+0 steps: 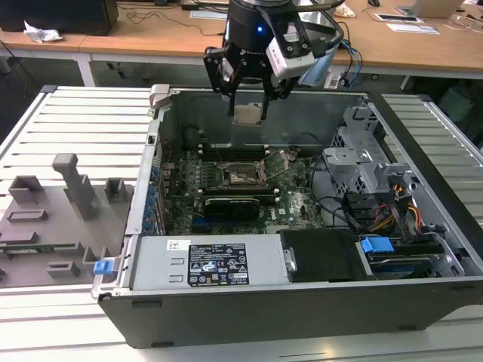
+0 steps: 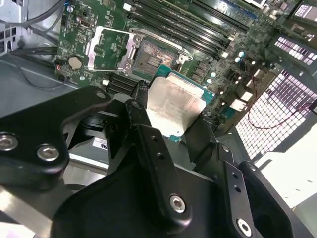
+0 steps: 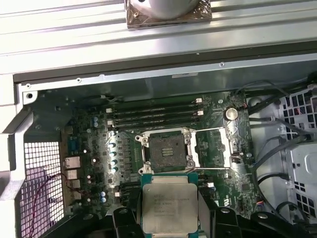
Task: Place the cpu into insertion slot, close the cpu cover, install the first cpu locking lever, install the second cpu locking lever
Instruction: 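Place the cpu into insertion slot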
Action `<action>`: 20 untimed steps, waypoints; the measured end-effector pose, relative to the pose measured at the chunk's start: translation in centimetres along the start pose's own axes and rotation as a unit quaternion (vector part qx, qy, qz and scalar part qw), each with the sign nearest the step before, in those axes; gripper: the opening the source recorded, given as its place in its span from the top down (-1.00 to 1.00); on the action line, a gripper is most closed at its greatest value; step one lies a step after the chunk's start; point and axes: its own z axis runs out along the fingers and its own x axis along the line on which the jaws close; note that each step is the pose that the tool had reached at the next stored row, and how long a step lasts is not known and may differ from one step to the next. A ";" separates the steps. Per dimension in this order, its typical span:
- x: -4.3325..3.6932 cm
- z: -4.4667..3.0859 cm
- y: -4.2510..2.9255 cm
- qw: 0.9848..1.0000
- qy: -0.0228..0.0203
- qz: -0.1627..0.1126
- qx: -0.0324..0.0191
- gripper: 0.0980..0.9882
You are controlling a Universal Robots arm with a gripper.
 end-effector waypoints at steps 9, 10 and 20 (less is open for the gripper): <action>0.00 0.05 0.00 0.998 -0.006 0.064 0.000 0.00; 0.00 0.05 0.00 0.997 -0.006 0.071 0.000 0.00; 0.00 0.13 -0.01 0.992 -0.011 0.124 -0.001 0.00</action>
